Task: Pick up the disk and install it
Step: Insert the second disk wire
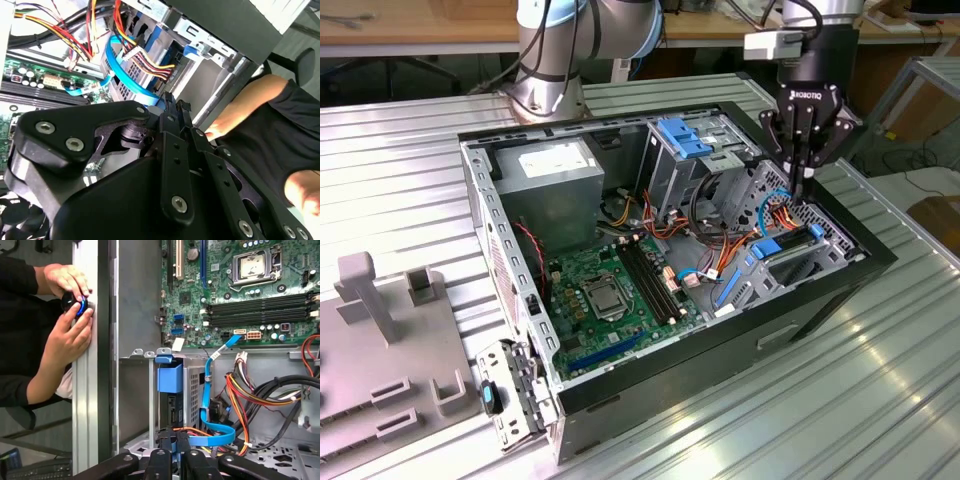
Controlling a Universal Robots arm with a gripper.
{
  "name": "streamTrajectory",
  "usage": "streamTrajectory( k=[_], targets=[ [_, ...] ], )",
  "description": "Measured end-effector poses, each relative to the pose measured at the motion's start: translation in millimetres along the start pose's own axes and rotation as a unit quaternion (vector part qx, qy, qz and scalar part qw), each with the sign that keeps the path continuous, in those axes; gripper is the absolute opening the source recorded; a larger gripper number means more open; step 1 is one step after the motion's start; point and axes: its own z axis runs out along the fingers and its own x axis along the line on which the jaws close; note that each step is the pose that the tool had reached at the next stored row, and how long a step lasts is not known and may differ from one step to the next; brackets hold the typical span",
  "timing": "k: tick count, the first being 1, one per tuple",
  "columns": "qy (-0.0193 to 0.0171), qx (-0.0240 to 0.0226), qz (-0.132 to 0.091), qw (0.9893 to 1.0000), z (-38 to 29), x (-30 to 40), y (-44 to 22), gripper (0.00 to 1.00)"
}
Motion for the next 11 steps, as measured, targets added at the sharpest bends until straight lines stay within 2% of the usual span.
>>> streamTrajectory(
  k=[1, 3, 6, 8, 10, 11],
  targets=[
    [-0.0066, 0.0, 0.0, 1.0, 0.9, 1.2, 1.0, 0.16],
    [-0.0149, -0.0001, 0.0, 0.9999, 3.3, 4.8, 2.6, 0.16],
    [-0.0224, -0.0001, 0.0, 0.9997, 8.0, 11.2, 4.6, 0.16],
    [-0.0327, -0.0001, 0.0, 0.9995, 13.1, 17.2, 6.6, 0.16],
    [-0.0397, -0.0001, 0.0, 0.9992, 16.3, 20.8, 7.8, 0.16],
    [-0.0446, -0.0001, 0.0, 0.999, 18.3, 23.3, 8.5, 0.16]
  ],
)
